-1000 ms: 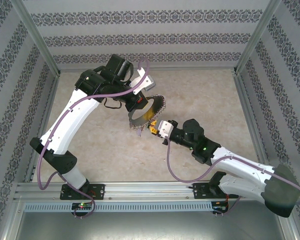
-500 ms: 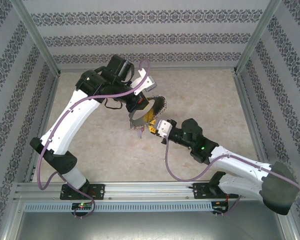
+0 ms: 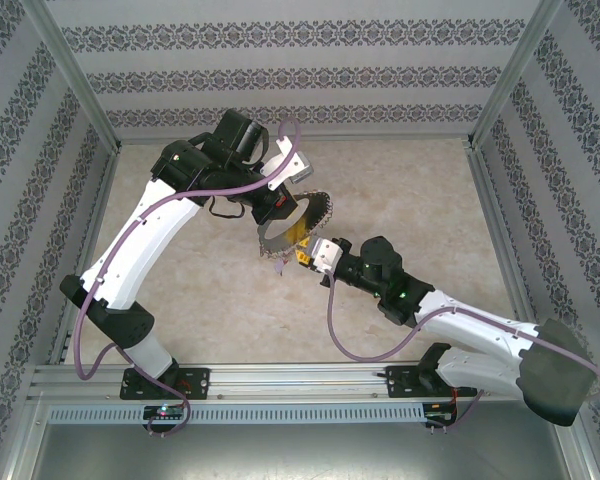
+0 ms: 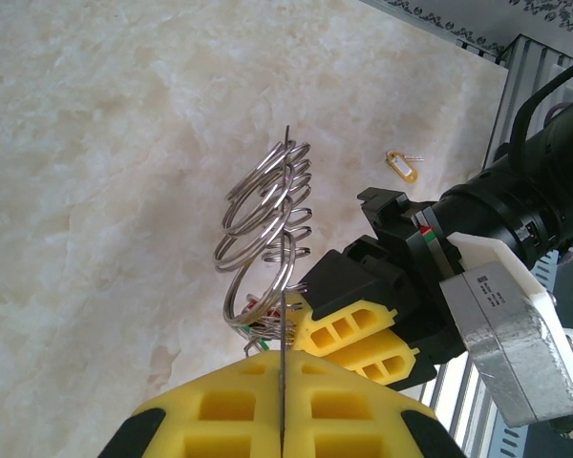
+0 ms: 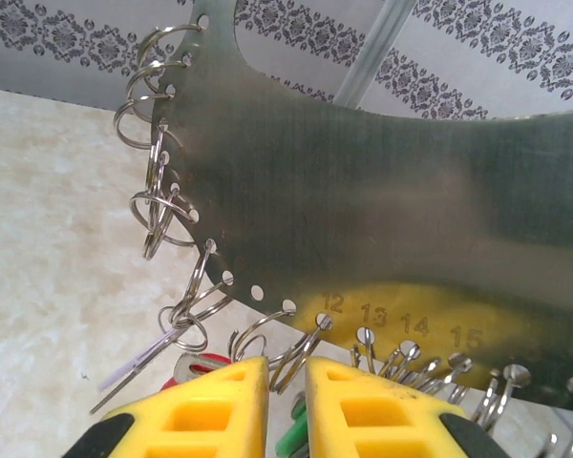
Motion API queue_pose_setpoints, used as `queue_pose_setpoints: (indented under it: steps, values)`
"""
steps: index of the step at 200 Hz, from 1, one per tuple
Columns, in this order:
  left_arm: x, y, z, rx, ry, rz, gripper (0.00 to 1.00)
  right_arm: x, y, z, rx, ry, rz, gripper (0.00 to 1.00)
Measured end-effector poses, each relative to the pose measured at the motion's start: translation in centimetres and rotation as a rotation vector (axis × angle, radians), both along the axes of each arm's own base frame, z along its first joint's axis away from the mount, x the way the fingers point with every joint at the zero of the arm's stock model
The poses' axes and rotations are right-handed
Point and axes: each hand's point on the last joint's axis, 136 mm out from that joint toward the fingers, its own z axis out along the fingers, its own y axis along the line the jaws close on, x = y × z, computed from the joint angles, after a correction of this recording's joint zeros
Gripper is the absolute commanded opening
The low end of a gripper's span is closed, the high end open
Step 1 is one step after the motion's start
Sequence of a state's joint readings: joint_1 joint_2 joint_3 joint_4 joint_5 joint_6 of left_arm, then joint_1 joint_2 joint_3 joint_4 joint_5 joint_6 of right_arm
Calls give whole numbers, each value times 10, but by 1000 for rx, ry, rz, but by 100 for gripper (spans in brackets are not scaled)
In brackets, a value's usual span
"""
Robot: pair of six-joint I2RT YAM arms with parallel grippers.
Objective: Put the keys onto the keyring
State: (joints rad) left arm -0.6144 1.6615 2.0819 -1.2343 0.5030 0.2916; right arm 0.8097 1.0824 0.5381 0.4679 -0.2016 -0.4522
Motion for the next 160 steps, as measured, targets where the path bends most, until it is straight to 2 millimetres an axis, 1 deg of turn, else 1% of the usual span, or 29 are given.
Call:
queue_pose_setpoints:
  steps: [44,160]
  values:
    - [1,1,0,5,-5,5,0,3,0,0,1,-3,-12,22]
    - [4,1,2,3,-22,12,0,10,5,-1,14,-16,-34,21]
